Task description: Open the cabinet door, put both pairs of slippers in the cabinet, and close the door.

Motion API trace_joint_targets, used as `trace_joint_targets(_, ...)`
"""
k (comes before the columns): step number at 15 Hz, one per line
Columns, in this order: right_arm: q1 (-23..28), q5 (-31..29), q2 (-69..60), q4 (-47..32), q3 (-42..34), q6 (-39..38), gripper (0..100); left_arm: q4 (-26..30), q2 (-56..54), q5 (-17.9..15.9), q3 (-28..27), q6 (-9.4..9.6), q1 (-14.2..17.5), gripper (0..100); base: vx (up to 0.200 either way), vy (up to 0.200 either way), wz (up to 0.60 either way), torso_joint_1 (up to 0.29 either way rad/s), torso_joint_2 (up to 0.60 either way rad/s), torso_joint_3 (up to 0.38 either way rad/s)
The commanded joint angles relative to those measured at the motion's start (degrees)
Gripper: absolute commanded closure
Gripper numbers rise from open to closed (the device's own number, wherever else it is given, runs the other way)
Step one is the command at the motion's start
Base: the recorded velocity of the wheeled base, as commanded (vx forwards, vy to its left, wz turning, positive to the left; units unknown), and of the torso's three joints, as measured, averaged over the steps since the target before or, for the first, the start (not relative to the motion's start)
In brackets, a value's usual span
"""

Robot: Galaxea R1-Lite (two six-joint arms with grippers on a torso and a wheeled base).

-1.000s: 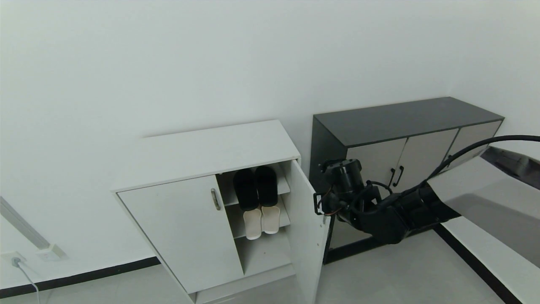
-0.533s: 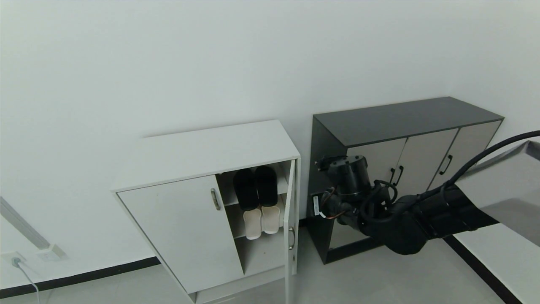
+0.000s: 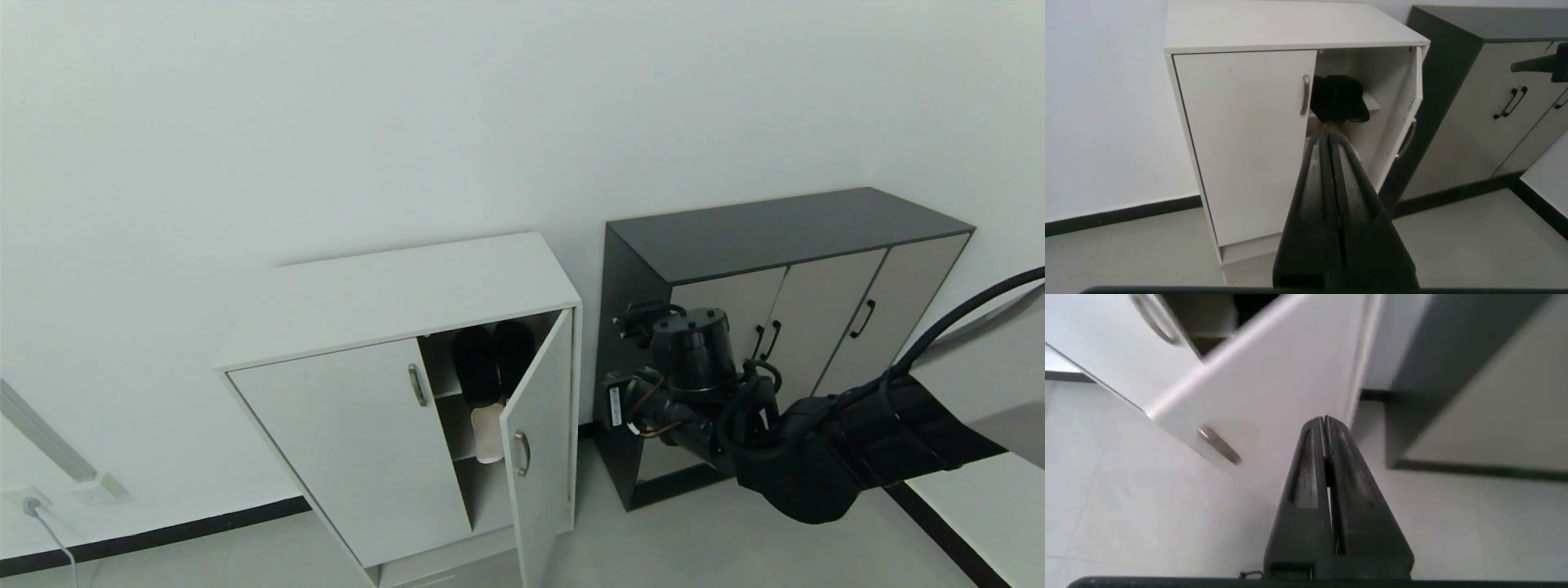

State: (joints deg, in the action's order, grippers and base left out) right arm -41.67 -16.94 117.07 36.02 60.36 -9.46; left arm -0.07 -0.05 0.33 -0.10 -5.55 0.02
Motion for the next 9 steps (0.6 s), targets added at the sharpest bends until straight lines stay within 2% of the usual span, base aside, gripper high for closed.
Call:
trace_joint_targets(1,-0.3,0.0,-0.1,0.0,-0.2,0.0,100,0.0,0.0,0.0,0.0,0.01,0.1,100,0.0,0.0,0.6,0.002,0.0,-0.002)
trace_joint_targets(7,-0.2,1.7,2.2,2.1,-0.2,-0.1,100,0.0,0.0,0.0,0.0,0.01,0.1,100,0.0,0.0,0.6,0.002,0.0,0.003)
trace_joint_targets(9,0.0,1.7,3.0,5.8,-1.4,0.2,100,0.0,0.0,0.0,0.0,0.01,0.1,100,0.0,0.0,0.0,0.0,0.0,0.0)
